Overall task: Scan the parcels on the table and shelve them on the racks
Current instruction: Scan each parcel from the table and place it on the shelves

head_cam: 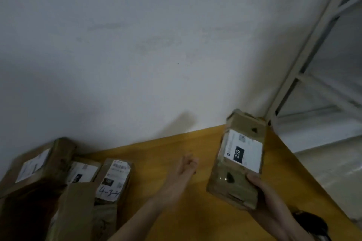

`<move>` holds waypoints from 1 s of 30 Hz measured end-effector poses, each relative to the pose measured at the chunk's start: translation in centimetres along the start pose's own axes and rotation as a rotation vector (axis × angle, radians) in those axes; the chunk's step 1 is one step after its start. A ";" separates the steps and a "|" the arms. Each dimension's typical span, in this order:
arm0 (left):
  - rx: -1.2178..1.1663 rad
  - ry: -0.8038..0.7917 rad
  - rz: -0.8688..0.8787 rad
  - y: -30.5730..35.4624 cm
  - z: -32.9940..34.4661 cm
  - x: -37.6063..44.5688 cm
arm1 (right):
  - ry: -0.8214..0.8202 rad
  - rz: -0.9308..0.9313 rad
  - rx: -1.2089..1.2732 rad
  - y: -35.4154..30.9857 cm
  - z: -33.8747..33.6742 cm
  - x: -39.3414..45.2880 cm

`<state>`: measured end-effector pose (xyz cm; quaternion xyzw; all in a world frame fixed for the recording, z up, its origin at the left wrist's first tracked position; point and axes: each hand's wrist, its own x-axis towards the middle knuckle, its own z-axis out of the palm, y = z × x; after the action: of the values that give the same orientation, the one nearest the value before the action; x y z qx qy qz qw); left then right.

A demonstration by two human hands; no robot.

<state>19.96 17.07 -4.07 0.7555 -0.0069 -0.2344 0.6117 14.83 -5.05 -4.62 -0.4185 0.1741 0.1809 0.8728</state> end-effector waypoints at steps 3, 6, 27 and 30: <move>-0.072 -0.167 -0.026 0.5 3.9 -0.7 | -0.002 0.019 0.089 0.6 -2.0 -1.5; -0.086 -0.190 0.053 0.8 7.7 -1.6 | -0.030 0.036 0.065 -0.2 -4.6 -3.3; 0.209 0.428 0.222 -5.1 19.0 -11.1 | 0.312 0.410 -1.131 -0.1 -29.0 -5.0; 0.245 0.486 0.223 -6.5 19.0 -12.3 | 0.347 0.351 -1.163 0.7 -29.4 -4.4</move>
<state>0.33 4.84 -8.52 0.8525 0.0287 0.0245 0.5214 6.13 -28.69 -20.41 -0.8130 0.2521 0.3160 0.4191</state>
